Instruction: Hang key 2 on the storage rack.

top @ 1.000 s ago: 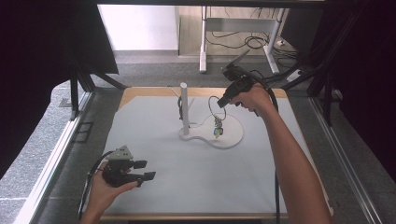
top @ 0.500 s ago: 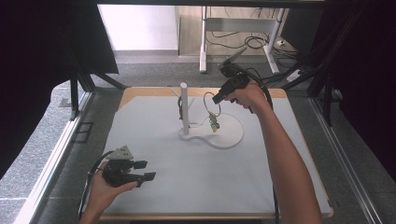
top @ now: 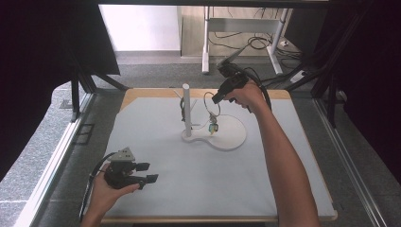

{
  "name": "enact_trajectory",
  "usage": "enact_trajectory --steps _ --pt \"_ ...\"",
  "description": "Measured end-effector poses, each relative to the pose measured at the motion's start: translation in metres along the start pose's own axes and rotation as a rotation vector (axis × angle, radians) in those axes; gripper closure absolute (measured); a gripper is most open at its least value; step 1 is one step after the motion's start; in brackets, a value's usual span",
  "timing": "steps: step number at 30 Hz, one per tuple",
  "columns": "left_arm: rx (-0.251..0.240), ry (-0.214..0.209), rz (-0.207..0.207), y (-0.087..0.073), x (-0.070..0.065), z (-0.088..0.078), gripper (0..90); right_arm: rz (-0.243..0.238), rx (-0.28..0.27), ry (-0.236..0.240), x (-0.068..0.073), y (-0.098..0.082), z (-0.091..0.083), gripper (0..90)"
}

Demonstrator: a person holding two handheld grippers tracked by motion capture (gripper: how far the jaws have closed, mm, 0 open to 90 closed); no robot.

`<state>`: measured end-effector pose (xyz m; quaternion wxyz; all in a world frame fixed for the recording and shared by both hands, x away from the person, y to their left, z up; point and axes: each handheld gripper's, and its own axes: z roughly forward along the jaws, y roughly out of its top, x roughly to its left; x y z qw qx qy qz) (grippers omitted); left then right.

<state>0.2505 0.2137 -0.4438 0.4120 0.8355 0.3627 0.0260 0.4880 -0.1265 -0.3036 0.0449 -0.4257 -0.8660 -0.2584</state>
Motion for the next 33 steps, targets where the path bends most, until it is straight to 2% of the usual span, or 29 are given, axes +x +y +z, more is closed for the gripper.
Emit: enact_trajectory --steps 26,30,33 --pt "-0.005 -0.005 -0.006 -0.001 -0.001 0.0 39.8 -0.029 0.035 -0.013 0.011 0.017 0.018 87.6" --pt "-0.005 -0.005 -0.006 -0.001 -0.001 0.0 39.9 -0.028 0.031 -0.025 0.012 0.018 0.021 87.7" --pt "-0.006 -0.004 -0.006 -0.001 -0.001 -0.001 39.9 -0.034 0.029 -0.016 0.014 0.019 0.023 87.7"
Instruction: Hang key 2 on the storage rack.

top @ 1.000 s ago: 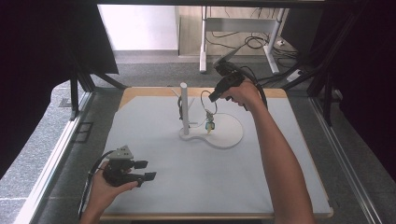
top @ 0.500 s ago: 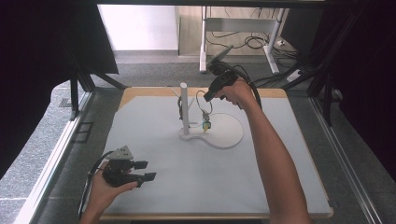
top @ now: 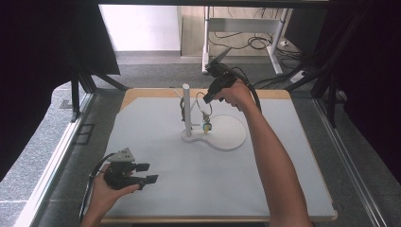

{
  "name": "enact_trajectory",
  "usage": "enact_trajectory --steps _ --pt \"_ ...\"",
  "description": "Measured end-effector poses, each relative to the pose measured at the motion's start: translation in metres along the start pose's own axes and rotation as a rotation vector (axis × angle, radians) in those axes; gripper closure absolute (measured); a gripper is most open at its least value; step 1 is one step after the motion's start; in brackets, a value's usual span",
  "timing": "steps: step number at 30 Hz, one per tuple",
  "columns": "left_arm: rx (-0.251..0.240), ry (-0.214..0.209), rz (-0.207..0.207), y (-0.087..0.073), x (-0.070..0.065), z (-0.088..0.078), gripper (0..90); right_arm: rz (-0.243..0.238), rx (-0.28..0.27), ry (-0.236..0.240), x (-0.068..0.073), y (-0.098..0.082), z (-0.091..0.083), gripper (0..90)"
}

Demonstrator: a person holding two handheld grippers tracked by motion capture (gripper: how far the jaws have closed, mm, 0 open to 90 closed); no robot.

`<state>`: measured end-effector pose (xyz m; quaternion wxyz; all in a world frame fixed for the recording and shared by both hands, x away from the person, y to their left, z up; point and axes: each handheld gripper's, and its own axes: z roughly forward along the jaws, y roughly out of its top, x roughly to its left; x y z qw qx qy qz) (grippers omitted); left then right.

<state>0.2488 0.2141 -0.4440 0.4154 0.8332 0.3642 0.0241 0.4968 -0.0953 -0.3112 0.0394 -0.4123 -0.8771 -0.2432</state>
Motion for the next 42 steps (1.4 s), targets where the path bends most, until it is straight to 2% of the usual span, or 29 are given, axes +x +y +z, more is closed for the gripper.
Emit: enact_trajectory --steps 8,16,26,31,37,42 --pt "0.004 0.0 0.007 0.001 -0.002 0.0 39.9 -0.014 0.005 -0.009 0.008 -0.001 0.004 87.6" --pt "0.006 -0.002 0.009 0.001 -0.003 0.002 39.9 -0.02 0.014 0.004 0.01 -0.006 0.014 87.3" --pt "0.015 -0.005 0.014 0.001 -0.003 0.005 39.9 -0.008 0.012 0.043 0.007 -0.015 0.029 86.5" --pt "0.015 -0.006 0.015 0.002 -0.003 0.005 39.9 -0.006 0.016 0.063 0.008 -0.018 0.034 83.4" --pt "0.021 -0.009 0.016 0.002 -0.003 0.007 39.9 0.004 -0.009 0.069 0.006 -0.023 0.026 80.5" --pt "0.022 -0.012 0.016 0.002 -0.003 0.008 39.9 0.012 -0.033 0.085 0.003 -0.034 0.013 72.9"
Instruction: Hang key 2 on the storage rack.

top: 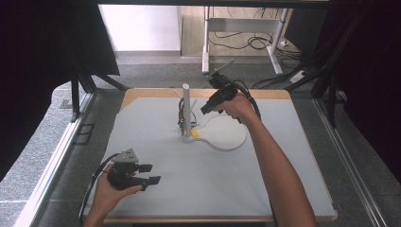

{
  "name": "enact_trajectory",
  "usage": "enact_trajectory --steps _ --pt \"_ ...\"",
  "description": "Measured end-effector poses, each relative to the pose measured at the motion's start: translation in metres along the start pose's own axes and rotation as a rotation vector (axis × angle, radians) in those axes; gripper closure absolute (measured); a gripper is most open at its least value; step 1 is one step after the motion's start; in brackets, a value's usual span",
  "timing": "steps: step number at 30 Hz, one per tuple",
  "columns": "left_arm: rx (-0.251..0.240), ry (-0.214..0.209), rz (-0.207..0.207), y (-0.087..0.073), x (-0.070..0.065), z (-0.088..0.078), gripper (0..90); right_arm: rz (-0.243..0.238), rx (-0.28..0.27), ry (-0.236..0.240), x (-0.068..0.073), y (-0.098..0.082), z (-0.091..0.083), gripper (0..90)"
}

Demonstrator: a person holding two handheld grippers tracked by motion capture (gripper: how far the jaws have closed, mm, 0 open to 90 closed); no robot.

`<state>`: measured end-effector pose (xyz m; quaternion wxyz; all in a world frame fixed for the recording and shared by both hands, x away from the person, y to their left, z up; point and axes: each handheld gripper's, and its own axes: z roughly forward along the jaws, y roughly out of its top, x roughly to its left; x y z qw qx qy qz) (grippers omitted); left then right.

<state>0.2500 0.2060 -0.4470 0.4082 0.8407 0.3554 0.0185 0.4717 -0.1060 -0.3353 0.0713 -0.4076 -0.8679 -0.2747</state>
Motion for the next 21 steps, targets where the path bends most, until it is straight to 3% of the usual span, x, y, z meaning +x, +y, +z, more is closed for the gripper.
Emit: enact_trajectory --steps 9,21 --pt "0.008 0.006 0.001 0.0 0.0 0.003 39.9 -0.01 -0.066 0.013 -0.009 -0.039 -0.02 57.8" --pt "0.02 0.024 0.002 0.001 -0.001 0.003 39.9 -0.049 -0.18 -0.018 -0.017 -0.126 -0.039 51.9"
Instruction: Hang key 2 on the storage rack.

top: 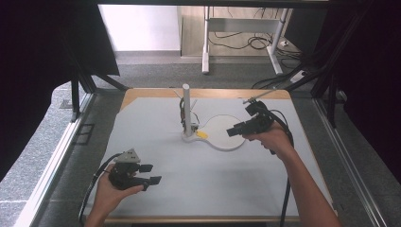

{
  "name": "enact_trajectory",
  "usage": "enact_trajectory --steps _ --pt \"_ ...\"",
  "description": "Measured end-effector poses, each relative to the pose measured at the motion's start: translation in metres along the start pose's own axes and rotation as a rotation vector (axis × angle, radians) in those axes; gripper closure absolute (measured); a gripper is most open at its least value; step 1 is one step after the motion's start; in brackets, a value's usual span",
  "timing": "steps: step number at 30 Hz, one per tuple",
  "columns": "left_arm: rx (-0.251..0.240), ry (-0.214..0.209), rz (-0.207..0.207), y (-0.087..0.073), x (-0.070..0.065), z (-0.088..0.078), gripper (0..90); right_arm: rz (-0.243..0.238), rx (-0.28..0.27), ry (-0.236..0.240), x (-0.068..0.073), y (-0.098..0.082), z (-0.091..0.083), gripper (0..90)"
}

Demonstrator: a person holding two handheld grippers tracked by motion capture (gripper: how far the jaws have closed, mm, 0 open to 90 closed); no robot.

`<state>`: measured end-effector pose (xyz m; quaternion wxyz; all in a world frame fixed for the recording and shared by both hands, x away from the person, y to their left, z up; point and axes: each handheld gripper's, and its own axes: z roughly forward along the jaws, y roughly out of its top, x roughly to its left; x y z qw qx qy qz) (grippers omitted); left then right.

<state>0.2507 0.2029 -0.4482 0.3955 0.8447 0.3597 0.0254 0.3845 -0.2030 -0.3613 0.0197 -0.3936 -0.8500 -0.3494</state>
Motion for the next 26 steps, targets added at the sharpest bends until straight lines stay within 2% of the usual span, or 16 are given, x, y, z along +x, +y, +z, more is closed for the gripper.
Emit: enact_trajectory --steps 3,7,9,10,13,15,19,22,26 --pt "0.0 0.003 0.0 0.0 0.0 0.001 39.8 -0.021 -0.035 -0.01 0.002 -0.027 -0.006 51.5" --pt "0.014 0.007 0.006 0.0 0.0 0.003 39.8 -0.02 -0.071 -0.029 0.003 -0.059 -0.008 51.2" --pt "0.012 -0.006 0.001 0.0 -0.001 0.004 39.8 -0.018 -0.101 -0.012 0.006 -0.079 -0.007 51.4" --pt "0.009 -0.013 0.0 0.0 -0.002 0.004 39.8 -0.019 -0.106 -0.002 0.007 -0.088 -0.006 51.4" --pt "0.019 -0.004 0.0 0.0 -0.001 0.006 39.8 -0.024 -0.114 -0.013 0.011 -0.115 -0.002 51.2" --pt "0.024 0.0 -0.001 0.0 -0.001 0.008 39.8 -0.02 -0.122 -0.016 0.011 -0.126 0.0 51.2" --pt "0.035 0.006 0.0 0.0 -0.002 0.011 39.8 -0.007 -0.14 -0.016 0.01 -0.139 0.001 50.9" --pt "0.04 0.012 0.002 0.0 -0.002 0.012 39.8 -0.01 -0.125 -0.027 0.009 -0.139 0.003 49.7" --pt "0.036 0.018 0.001 0.0 -0.001 0.012 39.7 -0.011 -0.143 -0.034 0.01 -0.141 0.001 48.3"
